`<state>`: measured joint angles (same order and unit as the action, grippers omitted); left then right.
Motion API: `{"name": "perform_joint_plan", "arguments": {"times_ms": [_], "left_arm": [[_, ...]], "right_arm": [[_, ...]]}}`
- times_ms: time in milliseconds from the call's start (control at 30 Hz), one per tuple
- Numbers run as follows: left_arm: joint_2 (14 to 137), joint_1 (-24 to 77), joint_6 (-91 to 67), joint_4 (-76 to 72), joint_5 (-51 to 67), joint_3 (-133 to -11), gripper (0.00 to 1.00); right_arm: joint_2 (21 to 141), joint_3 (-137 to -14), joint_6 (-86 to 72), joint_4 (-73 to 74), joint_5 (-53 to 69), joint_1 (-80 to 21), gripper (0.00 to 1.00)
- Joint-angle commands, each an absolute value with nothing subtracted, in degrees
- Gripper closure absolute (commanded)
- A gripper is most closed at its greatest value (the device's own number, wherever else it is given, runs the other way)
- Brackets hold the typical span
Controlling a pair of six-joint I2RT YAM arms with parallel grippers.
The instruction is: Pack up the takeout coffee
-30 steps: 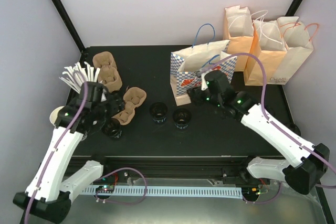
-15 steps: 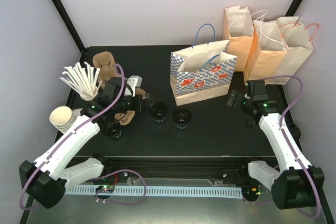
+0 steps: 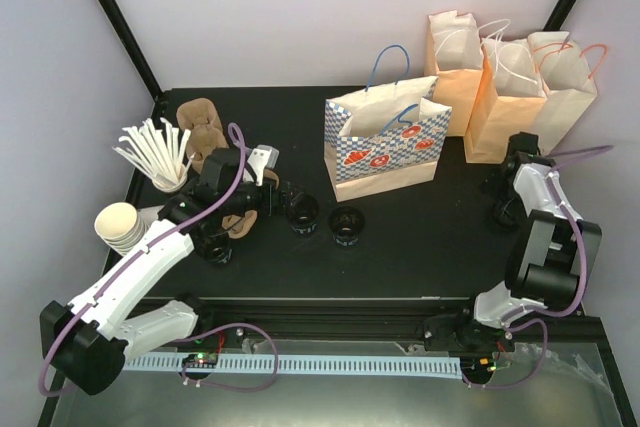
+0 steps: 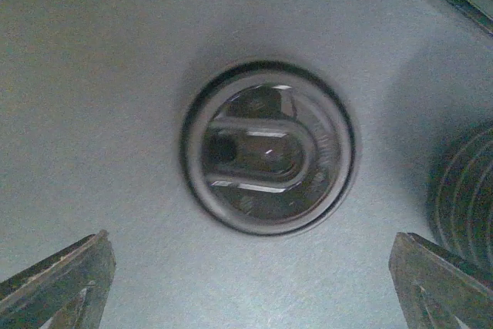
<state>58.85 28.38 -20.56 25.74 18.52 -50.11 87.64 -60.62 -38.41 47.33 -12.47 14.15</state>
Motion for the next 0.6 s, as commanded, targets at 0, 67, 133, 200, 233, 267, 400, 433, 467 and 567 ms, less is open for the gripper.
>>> {"name": "perform_joint_plan", "arguments": {"times_ms": [0,67,133,200,233,267,400,433,467,567], "left_arm": [[57.9,28.8,-17.8,24.5,20.7,-51.8,0.01],[58.0,28.8,-17.7,25.1,20.7,-52.3,0.01],[58.0,28.7,-17.9,25.4,20.0,-52.3,0.01],[58.0,28.8,-17.8,25.2,19.5,-52.0,0.01],[58.0,28.8,-17.7,25.3,19.3,-52.0,0.01],[58.1,28.8,-17.5,25.5,19.1,-52.2,0.01],[58.8,28.8,-16.9,27.4,18.4,-53.9,0.01],[58.8,28.8,-16.9,27.7,18.1,-54.3,0.01],[58.8,28.8,-16.8,27.8,18.0,-54.5,0.01],[58.6,28.8,-16.8,28.0,17.4,-54.9,0.01]], "right_arm": [[89.6,-61.7,-40.3,46.0,-14.4,17.9,0.00],[91.5,-62.1,-40.0,45.5,-14.3,19.5,0.00],[93.3,-62.0,-40.3,44.5,-13.3,20.6,0.00],[95.7,-62.3,-41.2,44.3,-12.8,21.0,0.00],[96.8,-62.7,-41.2,44.4,-12.3,21.1,0.00],[97.6,-63.0,-41.1,44.2,-11.8,21.1,0.00],[98.4,-62.3,-41.0,42.0,-10.1,21.3,0.02],[98.5,-62.2,-41.0,41.8,-9.7,21.3,0.02],[98.7,-62.3,-40.9,41.7,-9.3,21.4,0.03],[99.1,-62.8,-41.0,41.8,-8.7,21.4,0.06]]}}
